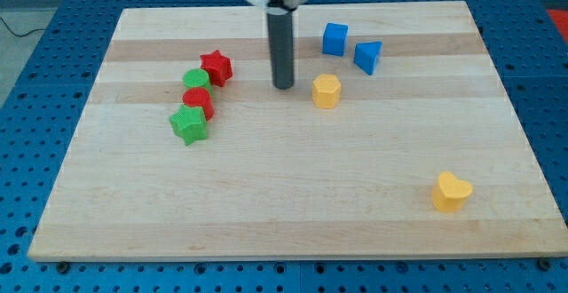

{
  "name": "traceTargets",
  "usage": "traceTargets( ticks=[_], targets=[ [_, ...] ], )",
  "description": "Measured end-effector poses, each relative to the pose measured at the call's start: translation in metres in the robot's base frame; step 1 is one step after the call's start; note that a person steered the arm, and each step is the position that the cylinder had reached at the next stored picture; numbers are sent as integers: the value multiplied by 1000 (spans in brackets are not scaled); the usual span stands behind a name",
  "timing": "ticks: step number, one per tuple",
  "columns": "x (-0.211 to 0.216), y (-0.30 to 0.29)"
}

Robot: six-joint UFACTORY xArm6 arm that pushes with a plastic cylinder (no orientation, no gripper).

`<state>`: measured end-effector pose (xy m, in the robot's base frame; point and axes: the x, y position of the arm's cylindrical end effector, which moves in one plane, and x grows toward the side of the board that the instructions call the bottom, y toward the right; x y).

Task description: Slightly push the yellow hexagon towards the yellow heart

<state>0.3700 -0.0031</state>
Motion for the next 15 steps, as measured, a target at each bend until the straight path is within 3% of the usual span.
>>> traceTargets(
  ticks=[1,2,4,7,9,10,12,15],
  targets=[
    [11,58],
    [39,77],
    [-5,47],
    [95,137],
    [40,119],
    [39,76],
    [81,94],
    [88,68]
  ],
)
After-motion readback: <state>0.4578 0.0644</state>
